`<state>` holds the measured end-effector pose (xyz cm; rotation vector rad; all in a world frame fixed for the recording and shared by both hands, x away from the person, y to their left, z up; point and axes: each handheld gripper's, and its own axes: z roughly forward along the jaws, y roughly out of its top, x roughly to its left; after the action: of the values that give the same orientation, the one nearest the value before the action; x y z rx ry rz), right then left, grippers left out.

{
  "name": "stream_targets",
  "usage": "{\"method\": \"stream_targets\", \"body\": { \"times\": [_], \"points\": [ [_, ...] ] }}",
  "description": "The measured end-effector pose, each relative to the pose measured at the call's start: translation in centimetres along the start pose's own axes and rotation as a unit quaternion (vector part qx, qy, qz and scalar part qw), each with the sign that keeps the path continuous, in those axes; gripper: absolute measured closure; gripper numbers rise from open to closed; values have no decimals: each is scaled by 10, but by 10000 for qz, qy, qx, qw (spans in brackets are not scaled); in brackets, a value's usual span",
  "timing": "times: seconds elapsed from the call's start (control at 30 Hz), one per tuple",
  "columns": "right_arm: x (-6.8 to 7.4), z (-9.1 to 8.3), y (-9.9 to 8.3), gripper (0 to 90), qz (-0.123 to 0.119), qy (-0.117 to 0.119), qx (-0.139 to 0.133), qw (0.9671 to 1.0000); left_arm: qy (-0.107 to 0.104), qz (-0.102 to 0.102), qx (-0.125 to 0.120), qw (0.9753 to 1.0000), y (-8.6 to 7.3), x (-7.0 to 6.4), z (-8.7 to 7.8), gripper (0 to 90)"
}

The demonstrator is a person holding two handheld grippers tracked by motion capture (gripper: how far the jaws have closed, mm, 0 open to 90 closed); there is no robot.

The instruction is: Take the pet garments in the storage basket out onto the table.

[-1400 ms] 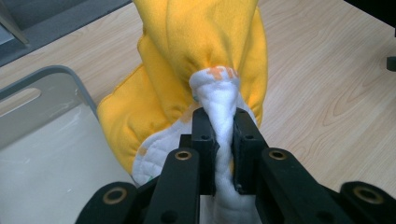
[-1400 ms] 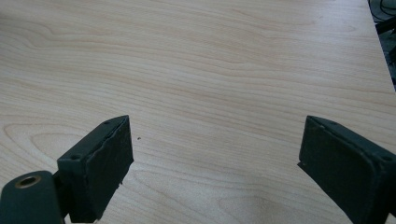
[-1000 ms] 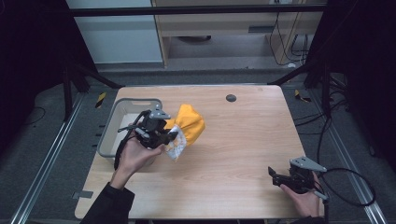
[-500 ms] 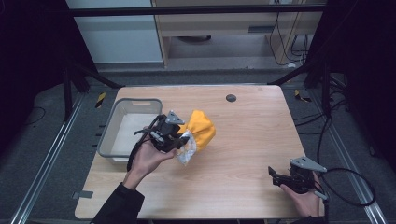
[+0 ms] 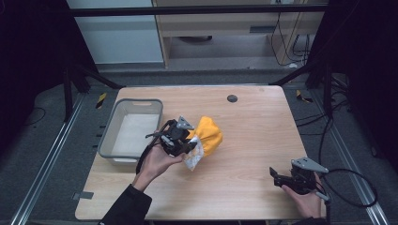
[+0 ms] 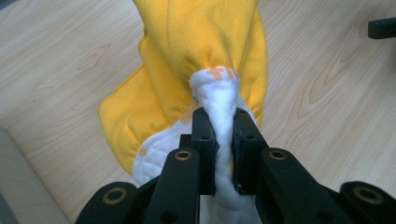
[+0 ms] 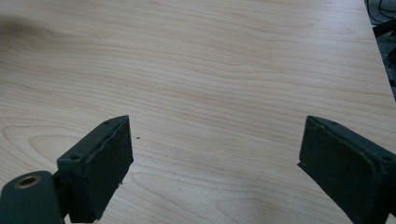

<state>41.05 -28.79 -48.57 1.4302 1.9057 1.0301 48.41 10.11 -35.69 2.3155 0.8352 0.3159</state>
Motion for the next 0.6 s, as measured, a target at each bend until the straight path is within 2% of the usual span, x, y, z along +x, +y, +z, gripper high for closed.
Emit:
{"method": "stream_targets", "body": {
  "times": [0.6],
  "points": [
    [0, 0, 0, 95, -22, 6, 8, 10000, -184, 45, 92, 9998, -4, -13, 33, 818]
  ]
}}
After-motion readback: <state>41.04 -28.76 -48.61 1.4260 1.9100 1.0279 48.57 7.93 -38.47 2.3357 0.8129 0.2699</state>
